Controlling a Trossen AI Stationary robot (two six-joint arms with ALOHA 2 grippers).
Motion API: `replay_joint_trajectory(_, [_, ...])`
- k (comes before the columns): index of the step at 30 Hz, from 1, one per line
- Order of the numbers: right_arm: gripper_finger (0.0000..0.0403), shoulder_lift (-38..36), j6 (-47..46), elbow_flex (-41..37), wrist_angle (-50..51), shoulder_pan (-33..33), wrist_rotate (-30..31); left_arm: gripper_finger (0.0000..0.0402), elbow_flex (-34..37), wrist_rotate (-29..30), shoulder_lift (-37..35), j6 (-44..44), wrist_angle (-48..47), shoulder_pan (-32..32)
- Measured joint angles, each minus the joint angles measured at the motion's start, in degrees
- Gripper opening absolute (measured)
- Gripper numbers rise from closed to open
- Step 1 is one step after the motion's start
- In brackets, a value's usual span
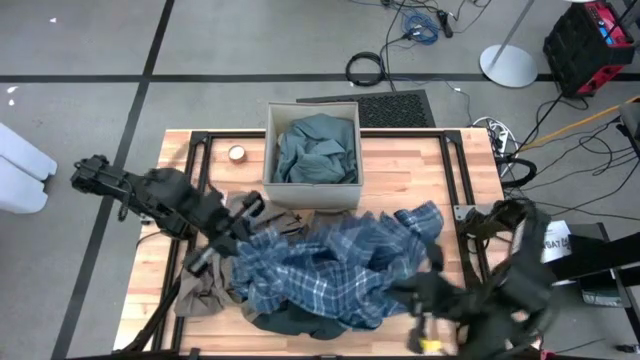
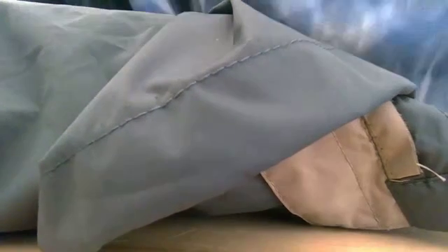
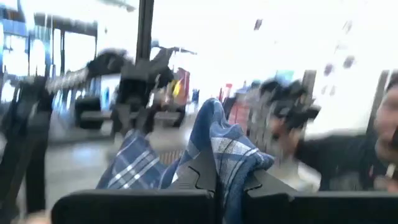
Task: Sort clothes
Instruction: Put the blue plaid shirt into the laundry bin
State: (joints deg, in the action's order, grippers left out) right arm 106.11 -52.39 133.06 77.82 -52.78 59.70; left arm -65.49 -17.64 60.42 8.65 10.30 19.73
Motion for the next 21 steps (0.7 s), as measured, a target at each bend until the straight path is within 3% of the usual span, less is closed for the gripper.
replay_joint_trajectory(5, [0.0000,-5.3,24.5,1.4,-14.4,-1.7,7.2,0.0008,0.0,0.4,-0.2,3.0,15.7,0.0])
replay_joint_trajectory(11, [0.0000,-9.9,61.1,1.3,-38.6,-1.7,7.9,0.0008,-0.5,6.2,-0.4,2.8,29.2,-0.6])
replay_joint_trajectory(17, [0.0000,-14.3,92.5,1.3,-62.1,-0.4,7.7,0.0008,-9.0,9.7,-1.0,-4.1,26.3,-3.5])
replay_joint_trajectory(21, [0.0000,-17.6,101.3,1.3,-67.1,3.0,5.6,0.0008,-16.4,14.5,-0.6,-7.6,15.6,-6.3])
